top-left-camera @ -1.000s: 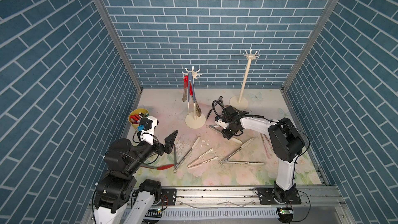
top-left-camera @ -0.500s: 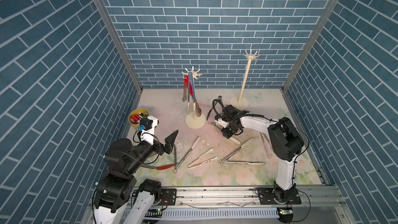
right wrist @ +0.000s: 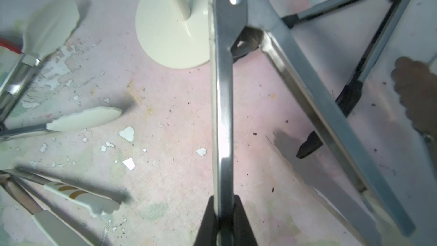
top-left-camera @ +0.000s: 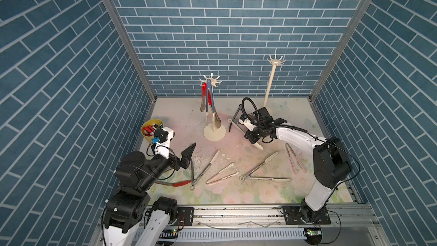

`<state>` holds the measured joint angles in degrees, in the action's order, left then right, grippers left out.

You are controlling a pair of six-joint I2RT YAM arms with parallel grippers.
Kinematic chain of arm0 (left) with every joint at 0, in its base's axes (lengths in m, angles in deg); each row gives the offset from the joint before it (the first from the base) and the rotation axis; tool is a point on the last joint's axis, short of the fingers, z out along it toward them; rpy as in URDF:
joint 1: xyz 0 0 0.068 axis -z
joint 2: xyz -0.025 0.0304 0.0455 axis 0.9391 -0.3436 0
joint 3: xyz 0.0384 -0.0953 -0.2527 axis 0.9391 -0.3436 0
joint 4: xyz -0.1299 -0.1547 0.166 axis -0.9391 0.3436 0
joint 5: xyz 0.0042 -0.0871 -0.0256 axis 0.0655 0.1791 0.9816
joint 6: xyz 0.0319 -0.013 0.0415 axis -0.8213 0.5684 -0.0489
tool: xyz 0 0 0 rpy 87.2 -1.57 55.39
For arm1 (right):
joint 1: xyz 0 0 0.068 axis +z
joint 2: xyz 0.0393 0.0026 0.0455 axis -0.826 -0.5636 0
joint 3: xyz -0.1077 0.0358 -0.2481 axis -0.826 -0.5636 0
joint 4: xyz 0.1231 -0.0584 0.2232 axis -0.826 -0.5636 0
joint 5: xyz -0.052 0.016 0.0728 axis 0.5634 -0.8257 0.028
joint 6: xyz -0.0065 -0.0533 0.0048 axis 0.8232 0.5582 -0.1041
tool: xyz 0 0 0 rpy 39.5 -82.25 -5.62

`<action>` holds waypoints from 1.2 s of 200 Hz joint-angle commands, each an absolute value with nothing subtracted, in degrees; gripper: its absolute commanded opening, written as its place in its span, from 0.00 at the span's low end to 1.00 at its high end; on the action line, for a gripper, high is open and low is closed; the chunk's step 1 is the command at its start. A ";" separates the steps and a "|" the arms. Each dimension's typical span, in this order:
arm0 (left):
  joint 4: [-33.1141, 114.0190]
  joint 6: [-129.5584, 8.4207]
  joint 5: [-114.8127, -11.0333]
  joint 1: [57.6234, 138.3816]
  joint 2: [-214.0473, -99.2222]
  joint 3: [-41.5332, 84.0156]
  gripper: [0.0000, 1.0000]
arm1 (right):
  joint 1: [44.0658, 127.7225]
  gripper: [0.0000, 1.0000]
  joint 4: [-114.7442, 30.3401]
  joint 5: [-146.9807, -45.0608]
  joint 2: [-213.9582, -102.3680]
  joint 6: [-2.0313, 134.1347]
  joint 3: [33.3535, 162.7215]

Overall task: Hang food tongs on kitchen utensil racks
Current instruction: Pick up the food tongs from the center of the board.

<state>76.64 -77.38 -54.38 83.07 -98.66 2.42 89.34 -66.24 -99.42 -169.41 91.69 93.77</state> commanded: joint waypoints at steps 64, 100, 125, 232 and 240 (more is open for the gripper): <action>76.05 -77.99 -54.24 83.53 -98.82 1.31 0.99 | 88.39 0.00 -60.19 -104.71 -161.83 88.72 91.71; 75.88 -77.99 -54.28 83.57 -98.52 0.88 0.99 | 88.08 0.00 -59.29 -105.65 -159.58 87.85 91.39; 75.66 -77.99 -54.18 83.70 -98.53 0.54 0.99 | 87.89 0.00 -57.37 -107.05 -157.86 86.89 90.45; 74.96 -77.79 -54.32 83.88 -97.99 -0.88 0.99 | 87.51 0.00 -36.64 -117.82 -146.17 80.42 82.08; 74.81 -77.79 -54.33 83.88 -97.90 -0.97 0.99 | 87.54 0.00 -35.51 -118.24 -145.74 79.77 81.83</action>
